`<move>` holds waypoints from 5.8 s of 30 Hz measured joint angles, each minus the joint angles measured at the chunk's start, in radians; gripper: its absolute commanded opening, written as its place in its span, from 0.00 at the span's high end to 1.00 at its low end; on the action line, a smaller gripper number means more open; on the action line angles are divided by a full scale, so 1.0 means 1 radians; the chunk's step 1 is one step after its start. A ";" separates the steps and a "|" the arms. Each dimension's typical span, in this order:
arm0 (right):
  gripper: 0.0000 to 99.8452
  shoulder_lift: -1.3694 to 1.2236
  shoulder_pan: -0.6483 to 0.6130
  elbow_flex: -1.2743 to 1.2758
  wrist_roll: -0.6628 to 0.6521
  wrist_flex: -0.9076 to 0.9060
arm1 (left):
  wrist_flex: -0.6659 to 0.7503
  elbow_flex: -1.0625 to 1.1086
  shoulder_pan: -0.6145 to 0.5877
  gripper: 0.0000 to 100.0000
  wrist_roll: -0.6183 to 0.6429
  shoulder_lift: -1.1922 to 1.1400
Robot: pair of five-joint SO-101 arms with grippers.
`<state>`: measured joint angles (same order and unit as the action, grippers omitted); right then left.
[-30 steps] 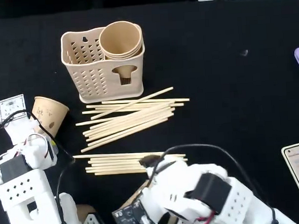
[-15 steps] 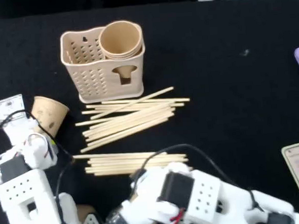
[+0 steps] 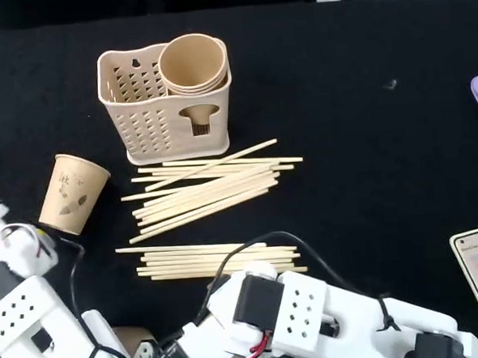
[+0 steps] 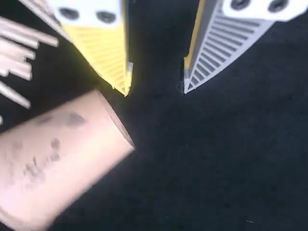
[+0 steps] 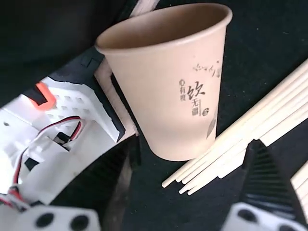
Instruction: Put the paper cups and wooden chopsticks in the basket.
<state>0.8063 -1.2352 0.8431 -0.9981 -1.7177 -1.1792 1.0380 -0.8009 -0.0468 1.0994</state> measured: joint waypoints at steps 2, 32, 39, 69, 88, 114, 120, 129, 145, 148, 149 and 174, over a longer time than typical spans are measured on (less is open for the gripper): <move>0.66 0.000 0.000 0.014 0.003 0.011 | 0.014 -0.011 -0.014 0.82 0.011 0.000; 0.82 -0.008 0.241 0.275 0.006 0.470 | 0.015 -0.021 -0.017 0.82 0.011 -0.002; 0.83 -0.008 0.456 0.275 0.006 0.531 | 0.015 -0.021 -0.017 0.82 0.011 -0.002; 0.83 0.055 0.663 0.021 0.290 0.374 | -0.006 0.052 0.209 0.82 -0.115 -0.002; 0.83 0.623 0.724 0.213 0.275 0.304 | -0.388 -0.055 0.838 0.82 -0.519 0.003; 0.98 0.792 1.559 0.273 0.535 0.496 | -0.574 -0.255 1.395 0.82 -0.819 0.005; 0.98 0.792 1.559 0.273 0.572 0.496 | -0.574 -0.249 1.550 0.82 -0.727 0.097; 0.98 0.792 1.559 0.273 0.580 0.496 | -0.577 -0.253 1.775 0.82 -0.601 0.295; 0.98 0.792 1.559 0.273 0.608 0.496 | -0.563 -0.101 1.811 0.75 -0.690 0.301; 0.98 0.792 1.559 0.273 0.611 0.496 | -0.560 -0.101 1.827 0.75 -0.692 0.302; 0.98 0.792 1.559 0.273 0.611 0.496 | -0.560 -0.101 1.830 0.75 -0.692 0.301; 0.98 0.806 1.559 0.273 0.611 0.453 | -0.315 0.098 1.706 0.76 -0.692 0.249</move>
<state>1.6118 0.3237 1.1162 -0.3874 -1.2651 -1.4937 1.1362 0.9053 -0.7388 1.3479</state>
